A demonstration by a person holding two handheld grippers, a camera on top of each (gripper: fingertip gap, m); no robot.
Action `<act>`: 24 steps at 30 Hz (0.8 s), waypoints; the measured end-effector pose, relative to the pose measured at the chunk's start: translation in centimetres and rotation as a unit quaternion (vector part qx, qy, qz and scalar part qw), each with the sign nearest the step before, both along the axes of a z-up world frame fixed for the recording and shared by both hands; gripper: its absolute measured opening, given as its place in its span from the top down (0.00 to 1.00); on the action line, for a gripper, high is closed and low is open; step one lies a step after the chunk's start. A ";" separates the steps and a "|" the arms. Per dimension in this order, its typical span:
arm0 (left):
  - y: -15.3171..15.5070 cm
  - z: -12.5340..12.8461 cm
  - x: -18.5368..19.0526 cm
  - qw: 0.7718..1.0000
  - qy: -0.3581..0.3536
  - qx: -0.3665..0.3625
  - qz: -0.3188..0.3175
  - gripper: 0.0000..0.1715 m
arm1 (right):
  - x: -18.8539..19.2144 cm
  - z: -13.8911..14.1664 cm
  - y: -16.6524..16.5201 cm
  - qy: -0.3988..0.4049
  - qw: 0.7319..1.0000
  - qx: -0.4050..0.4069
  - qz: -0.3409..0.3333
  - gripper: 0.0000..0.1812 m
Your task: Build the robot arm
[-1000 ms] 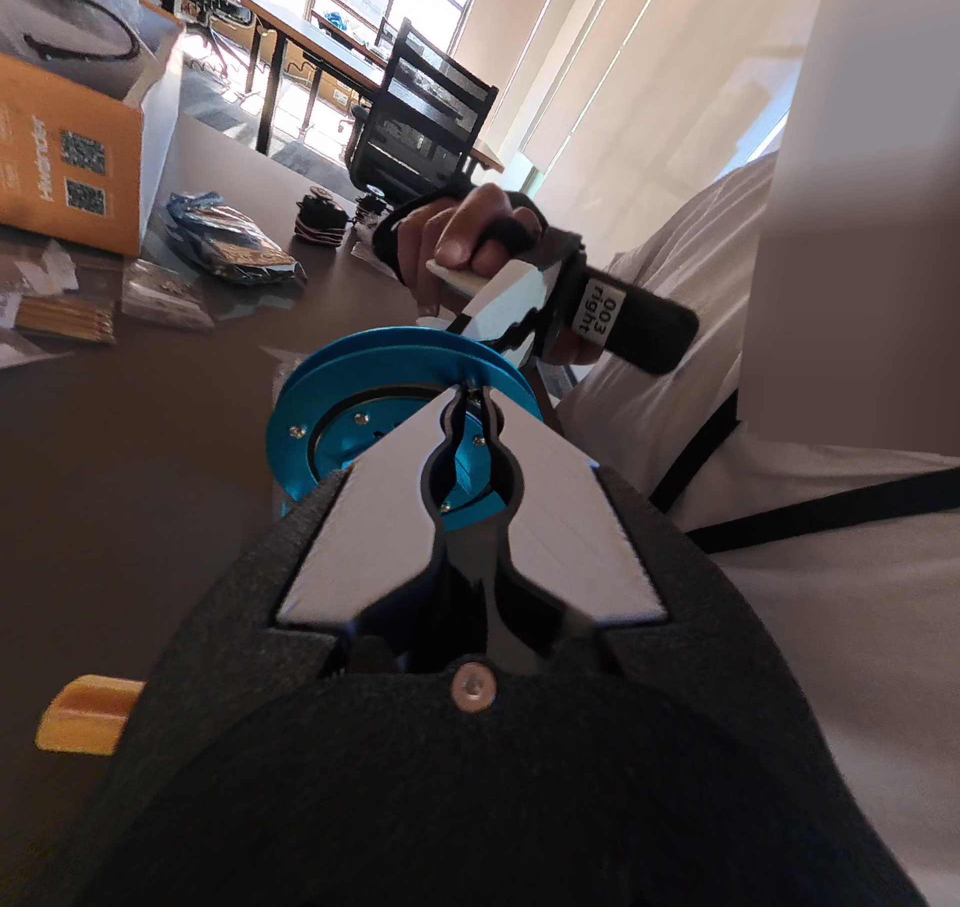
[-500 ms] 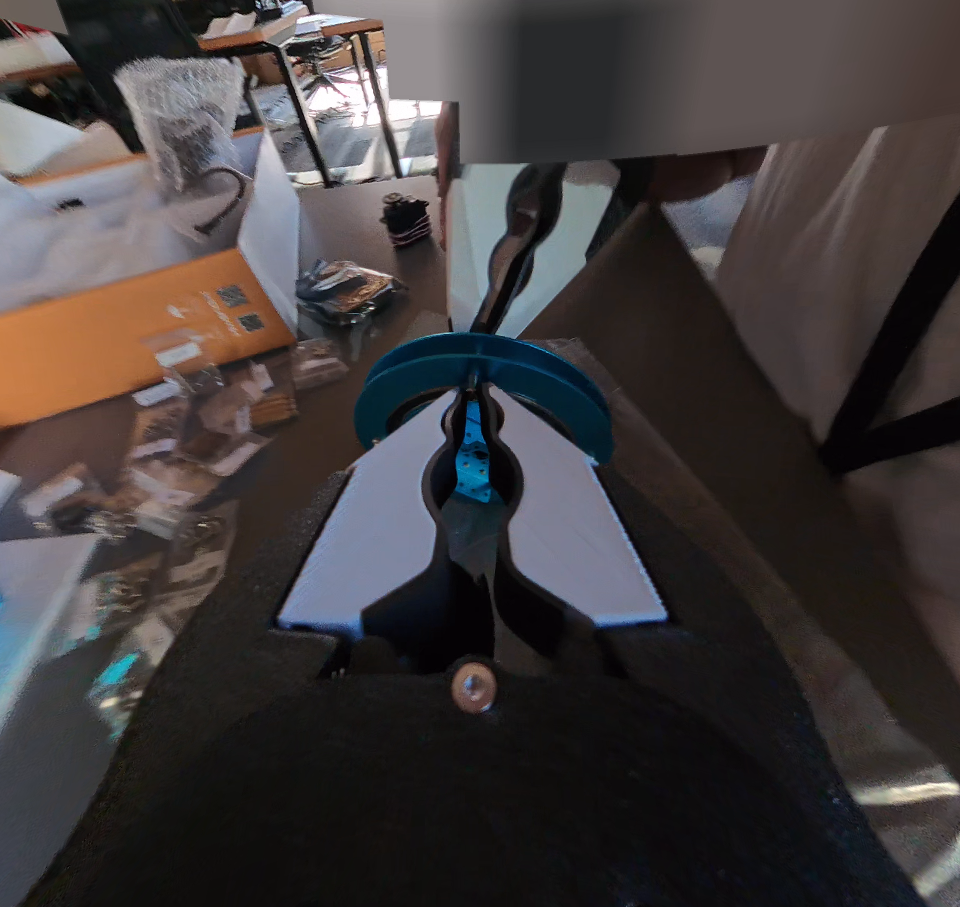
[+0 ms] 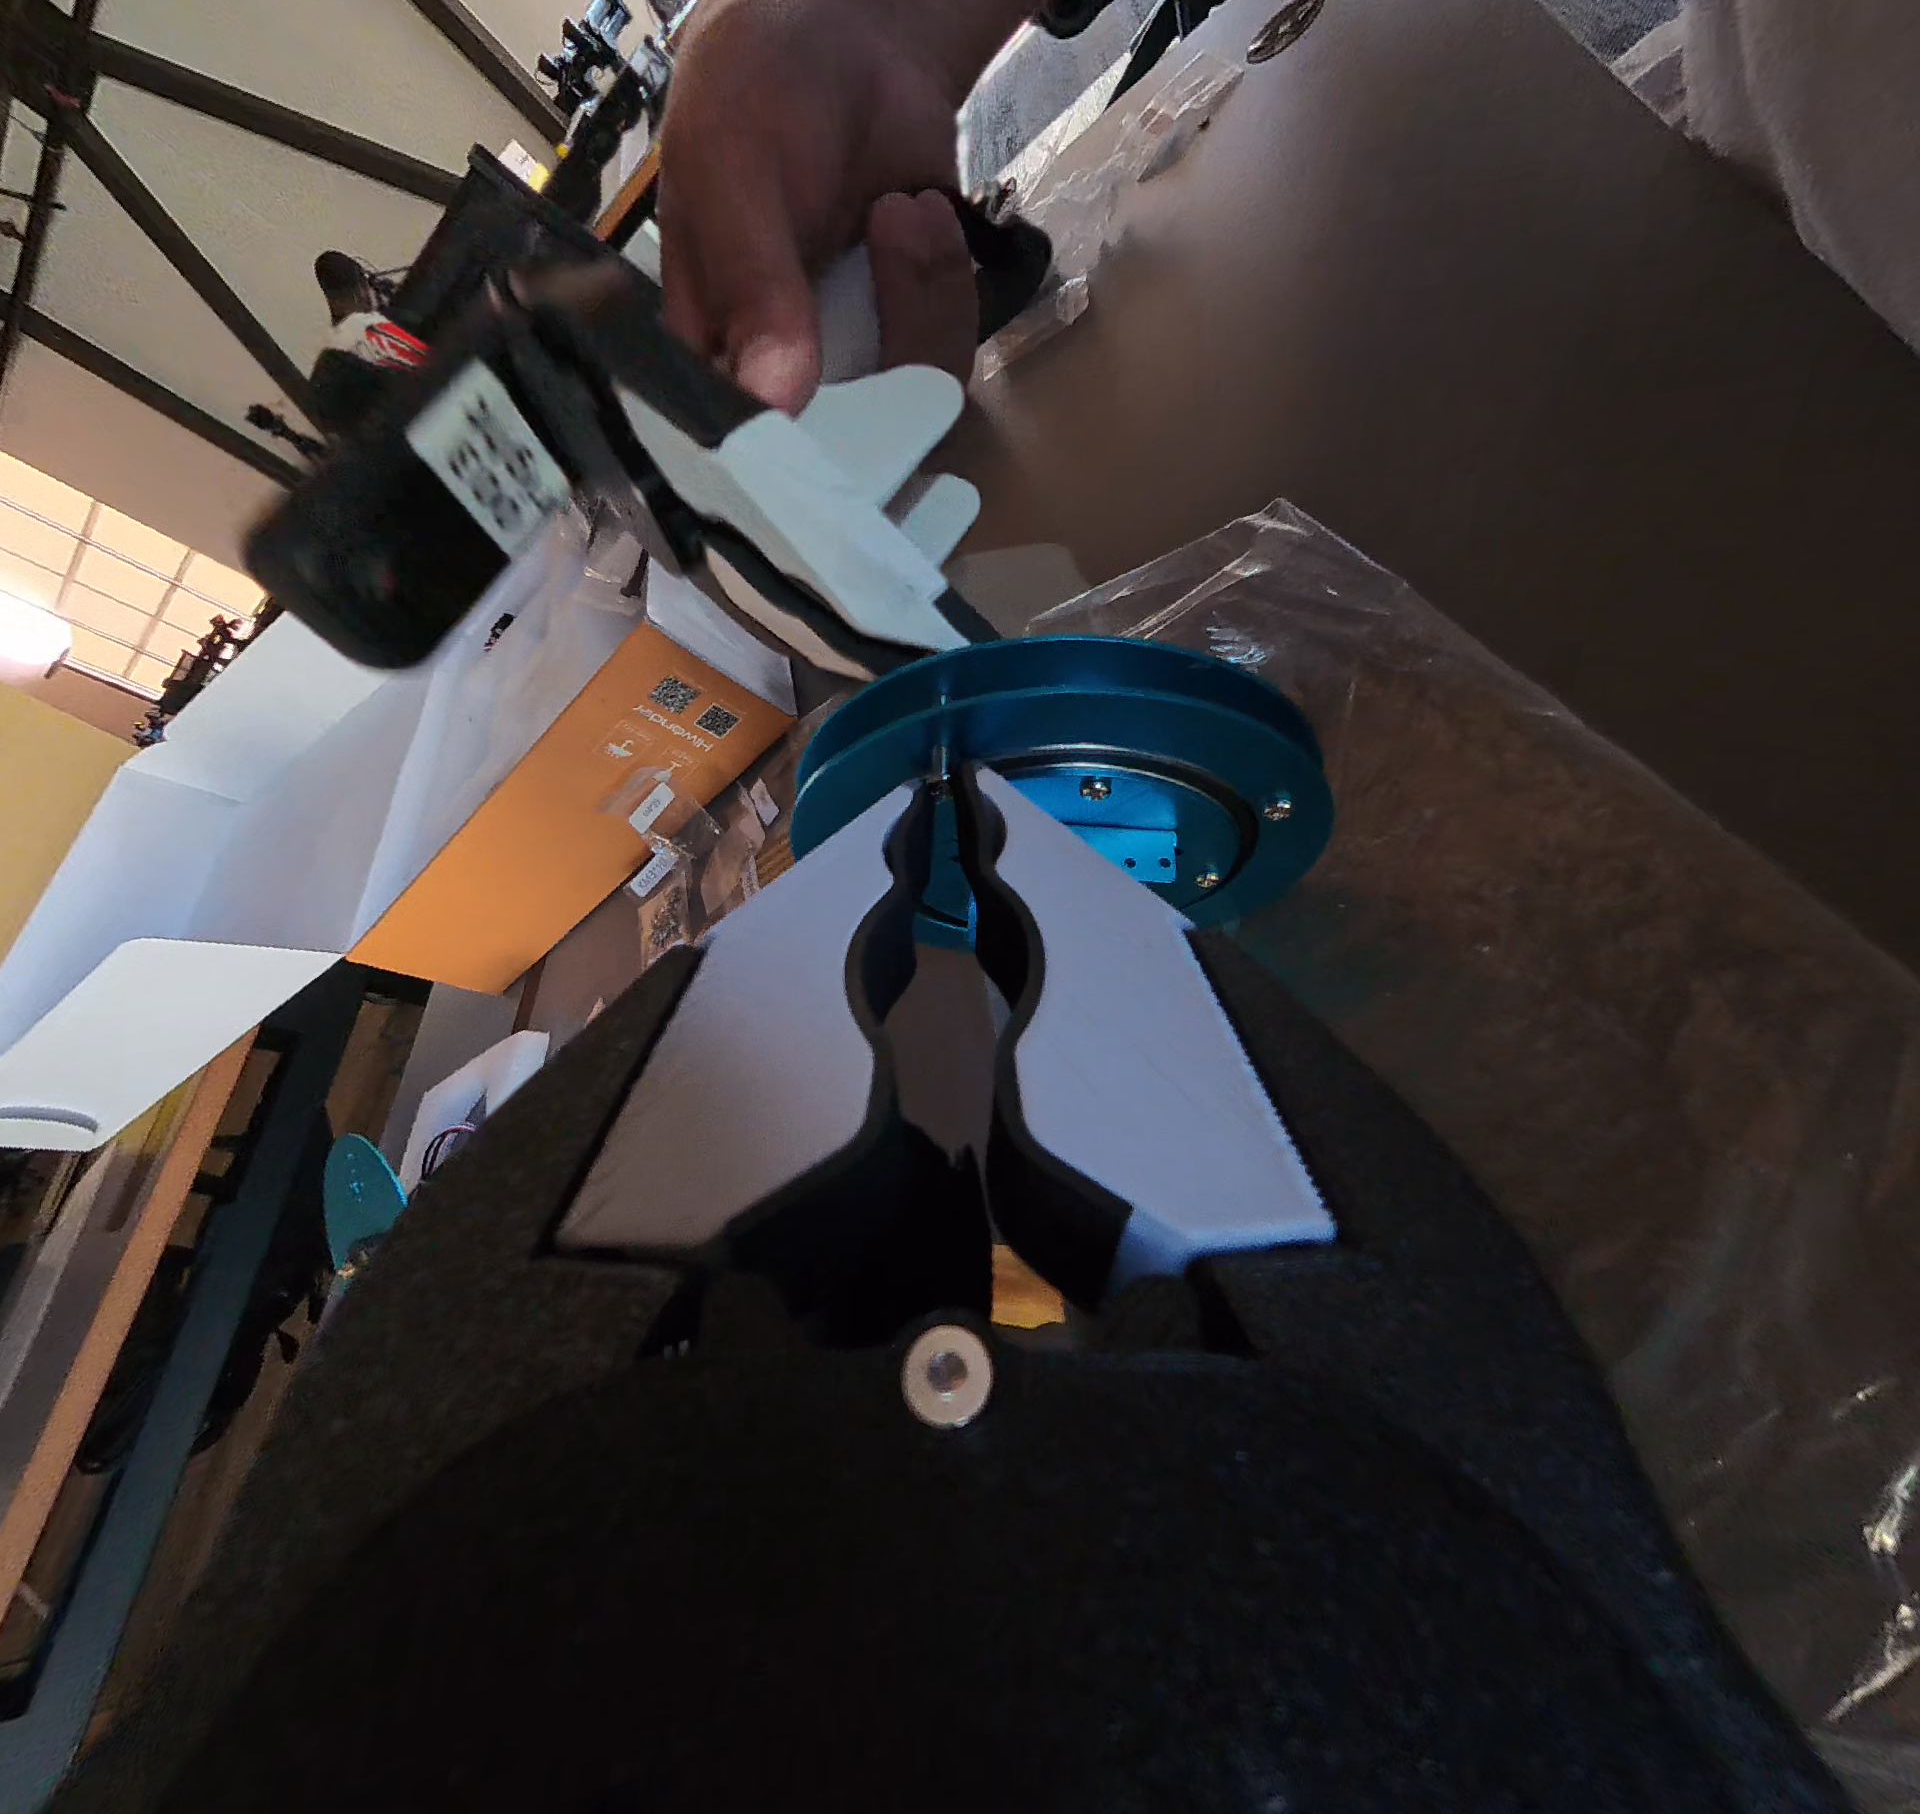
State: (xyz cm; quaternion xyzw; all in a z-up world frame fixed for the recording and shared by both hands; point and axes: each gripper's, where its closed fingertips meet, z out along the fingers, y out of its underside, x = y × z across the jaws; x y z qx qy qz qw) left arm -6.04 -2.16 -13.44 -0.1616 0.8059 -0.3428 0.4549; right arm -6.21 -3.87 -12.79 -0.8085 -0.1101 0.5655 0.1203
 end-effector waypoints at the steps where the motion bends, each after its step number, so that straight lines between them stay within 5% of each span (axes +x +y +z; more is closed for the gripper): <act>1: -0.1 0.0 -0.1 1.000 -0.003 0.003 -0.003 0.99 | -0.1 0.1 -0.1 0.039 0.998 -0.043 0.002 0.97; 3: -0.2 0.0 -0.1 1.000 -0.002 0.001 -0.005 0.99 | -0.4 0.2 -0.4 0.096 0.990 -0.100 0.006 0.97; 5: 0.4 0.0 0.3 1.000 0.013 -0.022 0.013 0.99 | -0.2 0.2 0.1 0.090 0.993 -0.074 -0.009 0.97; 7: 0.9 0.0 0.6 0.996 0.041 -0.071 0.022 0.99 | 0.0 -0.2 0.7 0.002 0.999 0.051 -0.012 0.96; 9: 0.9 0.0 0.6 0.988 0.082 -0.132 0.017 0.98 | 0.3 -0.3 1.0 -0.123 0.972 0.198 0.004 0.89; 12: 1.0 0.0 0.7 0.968 0.139 -0.207 0.020 0.98 | 1.2 -0.8 1.5 -0.327 0.869 0.370 0.034 0.90; 16: 0.9 0.0 0.4 0.947 0.189 -0.260 0.024 0.98 | 1.4 -0.8 1.9 -0.501 0.716 0.481 0.065 0.94; 19: 1.0 0.0 0.4 0.945 0.198 -0.258 0.037 0.98 | 1.4 -0.8 2.1 -0.560 0.656 0.501 0.073 0.96; 22: 1.1 -0.1 0.5 0.966 0.157 -0.199 0.048 0.98 | 1.6 -0.9 2.2 -0.567 0.680 0.460 0.062 0.97; 24: 1.1 -0.1 0.6 0.985 0.103 -0.128 0.056 0.98 | 1.8 -1.2 2.2 -0.518 0.755 0.401 0.039 0.98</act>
